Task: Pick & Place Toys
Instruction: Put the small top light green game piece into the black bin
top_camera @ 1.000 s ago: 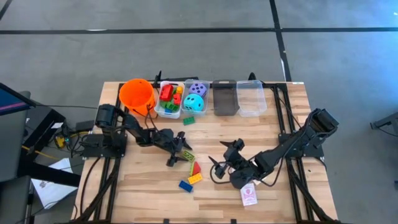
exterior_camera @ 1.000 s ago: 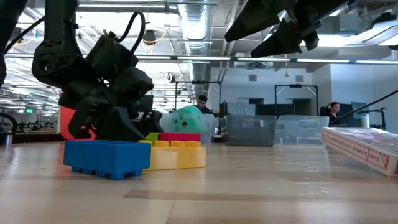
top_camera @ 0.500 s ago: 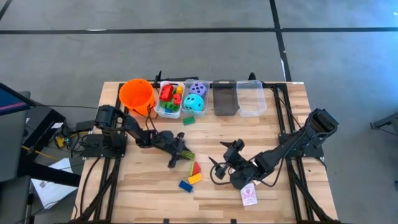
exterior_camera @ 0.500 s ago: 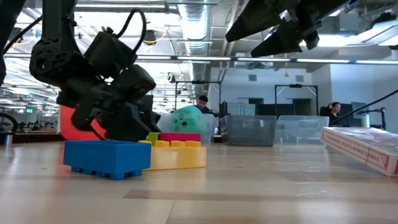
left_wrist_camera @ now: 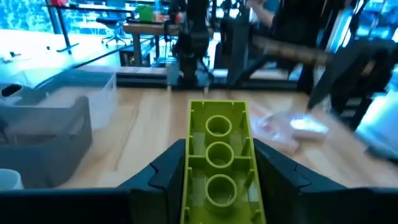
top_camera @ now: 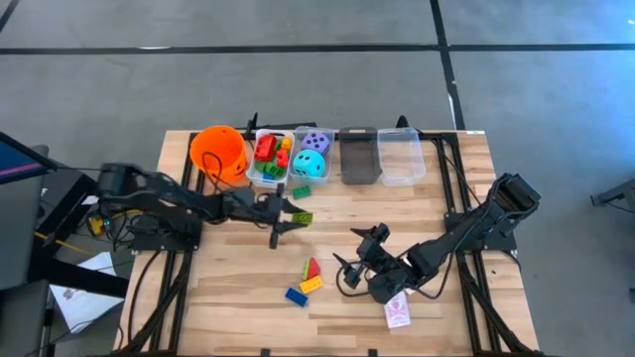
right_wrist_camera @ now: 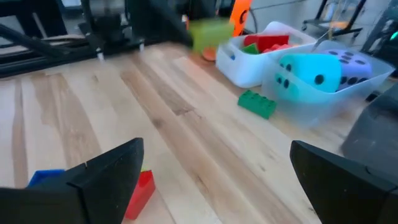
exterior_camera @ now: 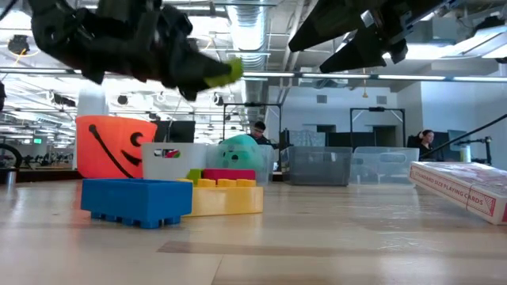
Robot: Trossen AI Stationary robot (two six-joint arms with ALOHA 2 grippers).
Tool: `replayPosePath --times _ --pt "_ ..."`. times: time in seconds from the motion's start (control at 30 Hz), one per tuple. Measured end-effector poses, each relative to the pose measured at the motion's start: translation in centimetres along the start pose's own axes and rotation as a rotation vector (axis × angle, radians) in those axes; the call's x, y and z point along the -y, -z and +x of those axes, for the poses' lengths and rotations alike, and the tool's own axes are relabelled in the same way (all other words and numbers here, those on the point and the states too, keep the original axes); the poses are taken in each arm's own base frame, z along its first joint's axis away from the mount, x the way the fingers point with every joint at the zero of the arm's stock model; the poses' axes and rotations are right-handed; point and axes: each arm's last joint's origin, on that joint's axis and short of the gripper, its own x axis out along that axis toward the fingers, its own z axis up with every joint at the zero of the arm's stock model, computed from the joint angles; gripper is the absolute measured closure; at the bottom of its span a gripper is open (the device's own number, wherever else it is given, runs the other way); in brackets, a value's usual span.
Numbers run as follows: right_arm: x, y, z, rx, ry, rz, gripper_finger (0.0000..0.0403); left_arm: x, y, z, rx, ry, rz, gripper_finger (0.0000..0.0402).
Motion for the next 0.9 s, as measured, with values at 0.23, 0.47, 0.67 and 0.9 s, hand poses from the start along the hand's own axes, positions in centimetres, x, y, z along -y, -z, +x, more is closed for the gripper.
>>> replayPosePath --times 0.23,0.47,0.67,0.9 --pt "0.4 -0.7 1.7 -0.061 -0.081 -0.224 0.0006 0.9 -1.4 -1.3 -0.034 0.233 -0.264 0.0269" --pt "-1.4 -2.3 0.5 0.126 -0.172 -0.482 0.0006 2.9 -1.1 -1.4 -0.105 0.440 -0.381 0.0269" --pt "-2.4 -2.6 -1.0 0.210 -0.216 -0.593 0.0006 4.2 -2.1 -1.1 -0.043 0.399 -0.367 0.0269" --pt "-2.1 -3.3 0.1 0.235 -0.250 -0.682 0.0006 5.4 -3.2 0.9 -0.017 0.359 -0.364 0.0269"
